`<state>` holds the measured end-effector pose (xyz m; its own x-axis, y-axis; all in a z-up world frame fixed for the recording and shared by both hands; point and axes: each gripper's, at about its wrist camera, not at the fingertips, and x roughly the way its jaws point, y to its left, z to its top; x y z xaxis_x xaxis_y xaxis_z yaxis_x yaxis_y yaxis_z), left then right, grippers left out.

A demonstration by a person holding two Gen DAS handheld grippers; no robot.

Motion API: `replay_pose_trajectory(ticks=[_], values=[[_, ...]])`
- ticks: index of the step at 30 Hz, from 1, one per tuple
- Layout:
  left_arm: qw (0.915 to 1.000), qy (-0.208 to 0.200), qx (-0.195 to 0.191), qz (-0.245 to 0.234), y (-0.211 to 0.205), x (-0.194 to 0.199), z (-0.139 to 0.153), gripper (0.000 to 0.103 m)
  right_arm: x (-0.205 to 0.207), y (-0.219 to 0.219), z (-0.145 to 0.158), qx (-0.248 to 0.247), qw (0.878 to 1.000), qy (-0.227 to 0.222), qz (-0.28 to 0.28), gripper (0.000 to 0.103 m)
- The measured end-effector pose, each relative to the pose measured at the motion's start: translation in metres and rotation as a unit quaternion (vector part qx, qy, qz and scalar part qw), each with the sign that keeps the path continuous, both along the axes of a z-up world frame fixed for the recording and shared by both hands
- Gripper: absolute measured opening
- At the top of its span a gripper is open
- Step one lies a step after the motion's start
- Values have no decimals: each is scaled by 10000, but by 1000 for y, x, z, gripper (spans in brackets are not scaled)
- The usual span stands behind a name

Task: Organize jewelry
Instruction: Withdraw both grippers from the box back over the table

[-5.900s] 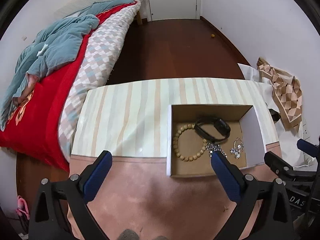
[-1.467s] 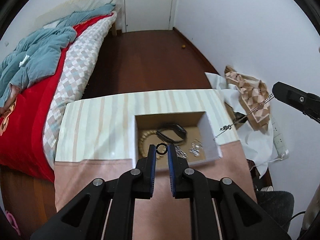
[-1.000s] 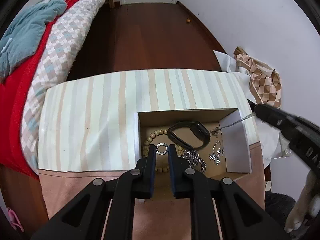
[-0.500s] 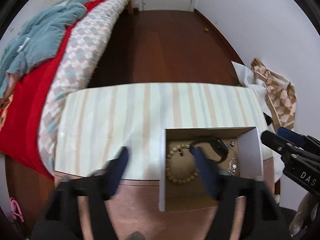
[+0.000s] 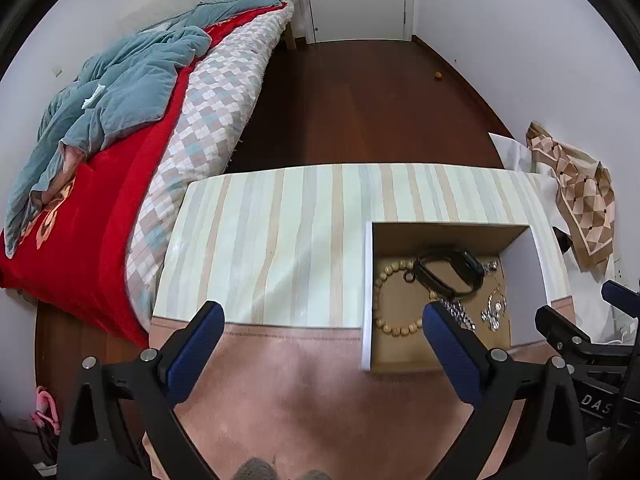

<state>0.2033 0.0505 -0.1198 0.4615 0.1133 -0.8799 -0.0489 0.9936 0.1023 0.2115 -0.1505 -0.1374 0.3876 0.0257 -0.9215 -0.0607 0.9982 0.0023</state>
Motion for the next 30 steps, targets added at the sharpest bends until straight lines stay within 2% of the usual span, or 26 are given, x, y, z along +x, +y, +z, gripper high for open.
replay_pose_trajectory(ticks=[7,20,30], values=[[9998,-200,91,-18,-2,-25,17,102,-22,-1,20,29,9997,-228,-84,103],[9964,-841,144,-24,-7,-83,70,101,-86,-6,93,114,9949,-985,-181,103],[9930,-1176,38,68,-7,-117,100,101,-128,-6,132,221,9905,-1351,-155,103]])
